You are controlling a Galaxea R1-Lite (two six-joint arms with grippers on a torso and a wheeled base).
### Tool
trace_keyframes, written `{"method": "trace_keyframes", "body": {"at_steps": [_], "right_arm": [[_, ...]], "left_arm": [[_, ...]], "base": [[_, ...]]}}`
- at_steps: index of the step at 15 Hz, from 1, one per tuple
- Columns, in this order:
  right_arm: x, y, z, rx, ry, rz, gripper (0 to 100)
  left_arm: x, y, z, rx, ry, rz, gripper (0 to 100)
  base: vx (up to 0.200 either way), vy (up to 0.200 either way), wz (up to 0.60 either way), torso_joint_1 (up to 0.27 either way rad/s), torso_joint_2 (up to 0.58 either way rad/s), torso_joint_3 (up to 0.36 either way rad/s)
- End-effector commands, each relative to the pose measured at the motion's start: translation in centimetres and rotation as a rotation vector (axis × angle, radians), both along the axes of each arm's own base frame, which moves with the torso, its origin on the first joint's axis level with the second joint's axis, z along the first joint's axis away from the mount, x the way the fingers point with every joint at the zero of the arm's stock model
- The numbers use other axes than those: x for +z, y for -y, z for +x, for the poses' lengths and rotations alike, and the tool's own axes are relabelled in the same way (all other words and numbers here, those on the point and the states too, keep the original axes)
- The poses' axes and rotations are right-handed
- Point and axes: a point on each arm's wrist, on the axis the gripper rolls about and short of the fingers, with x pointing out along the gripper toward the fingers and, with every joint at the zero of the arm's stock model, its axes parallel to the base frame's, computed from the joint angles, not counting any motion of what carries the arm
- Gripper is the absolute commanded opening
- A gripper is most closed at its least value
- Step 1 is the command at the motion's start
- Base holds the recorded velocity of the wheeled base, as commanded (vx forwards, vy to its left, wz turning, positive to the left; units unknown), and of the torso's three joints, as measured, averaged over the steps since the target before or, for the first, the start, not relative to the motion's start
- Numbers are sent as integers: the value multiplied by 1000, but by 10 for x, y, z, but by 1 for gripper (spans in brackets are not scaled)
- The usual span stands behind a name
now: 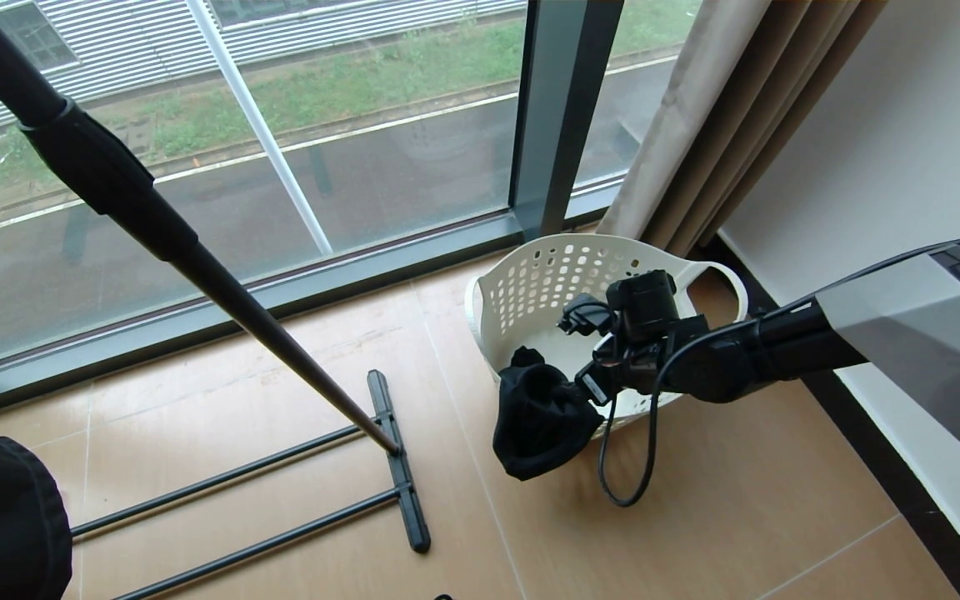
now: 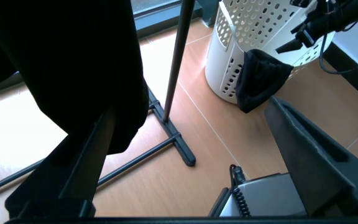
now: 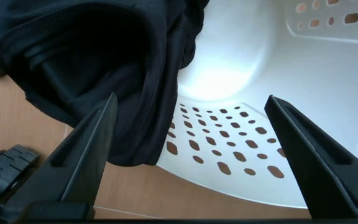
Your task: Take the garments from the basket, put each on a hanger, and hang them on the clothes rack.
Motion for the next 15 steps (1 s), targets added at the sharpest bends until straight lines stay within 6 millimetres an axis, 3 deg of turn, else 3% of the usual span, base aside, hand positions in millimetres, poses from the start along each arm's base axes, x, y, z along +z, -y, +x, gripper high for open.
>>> {"method": "trace_keyframes", "body": {"at_steps": [1,15], "right_arm": [[-10,-2,7,-1,-9,-4,100],[-35,-9,32,-46,-8,4,100]], "left_arm": [[0,0,0,1,-1,-1,100],[0,0,0,-1,0,4,100]], "base": [[0,0,0,0,0,0],[0,0,0,0,0,0]]}}
